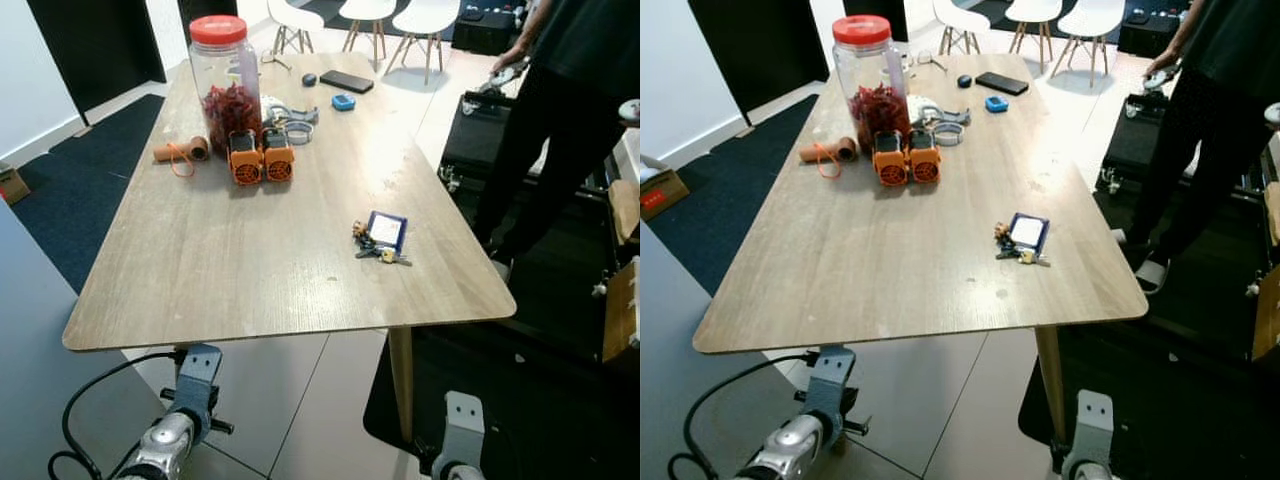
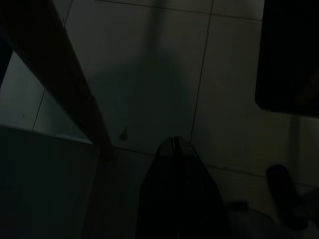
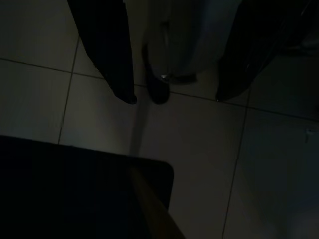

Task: Hang keys on a hook

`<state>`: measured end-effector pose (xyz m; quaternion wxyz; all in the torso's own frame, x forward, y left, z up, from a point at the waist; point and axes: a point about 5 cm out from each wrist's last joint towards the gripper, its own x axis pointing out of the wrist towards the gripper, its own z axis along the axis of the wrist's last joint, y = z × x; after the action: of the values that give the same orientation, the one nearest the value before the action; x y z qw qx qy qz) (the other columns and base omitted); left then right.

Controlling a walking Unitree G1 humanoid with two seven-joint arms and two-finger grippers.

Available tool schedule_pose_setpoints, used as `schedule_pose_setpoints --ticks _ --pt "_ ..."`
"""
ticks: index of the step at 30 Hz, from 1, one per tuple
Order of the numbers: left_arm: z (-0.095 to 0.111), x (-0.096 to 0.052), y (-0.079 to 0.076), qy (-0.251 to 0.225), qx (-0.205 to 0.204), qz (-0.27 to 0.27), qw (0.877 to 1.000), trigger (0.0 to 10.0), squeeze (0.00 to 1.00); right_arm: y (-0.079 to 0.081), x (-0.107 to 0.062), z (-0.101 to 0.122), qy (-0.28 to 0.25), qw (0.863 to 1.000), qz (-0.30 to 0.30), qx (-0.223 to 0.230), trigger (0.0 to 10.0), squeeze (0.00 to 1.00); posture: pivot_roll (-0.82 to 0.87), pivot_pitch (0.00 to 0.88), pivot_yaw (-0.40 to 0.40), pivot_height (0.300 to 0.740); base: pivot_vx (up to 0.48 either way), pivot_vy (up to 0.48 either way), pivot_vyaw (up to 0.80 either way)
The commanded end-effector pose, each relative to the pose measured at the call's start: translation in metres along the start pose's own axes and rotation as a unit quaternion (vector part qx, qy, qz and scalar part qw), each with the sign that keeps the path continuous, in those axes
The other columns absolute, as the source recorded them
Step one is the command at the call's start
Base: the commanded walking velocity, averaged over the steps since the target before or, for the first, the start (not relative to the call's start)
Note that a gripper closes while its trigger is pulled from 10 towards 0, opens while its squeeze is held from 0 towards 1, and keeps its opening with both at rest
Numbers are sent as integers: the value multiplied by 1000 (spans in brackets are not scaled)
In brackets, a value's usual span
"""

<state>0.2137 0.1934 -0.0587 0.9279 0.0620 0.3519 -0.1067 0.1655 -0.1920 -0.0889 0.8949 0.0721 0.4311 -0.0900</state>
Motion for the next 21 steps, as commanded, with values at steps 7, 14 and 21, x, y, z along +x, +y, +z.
schedule_pose_setpoints --ticks 7,14,21 --pt "-5 -3 -6 -3 23 -26 999 10000 0 4 -5 -18 25 999 18 -25 10000 0 66 81 2 740 0 0 0" --pt "4 2 -10 -14 -3 -15 1000 10000 0 -1 -5 -19 30 999 10 -21 10000 0 68 65 6 740 0 0 0" --pt "4 4 -12 -1 0 -19 1000 10000 0 4 -5 -20 39 999 17 -15 10000 0 52 60 16 740 0 0 0"
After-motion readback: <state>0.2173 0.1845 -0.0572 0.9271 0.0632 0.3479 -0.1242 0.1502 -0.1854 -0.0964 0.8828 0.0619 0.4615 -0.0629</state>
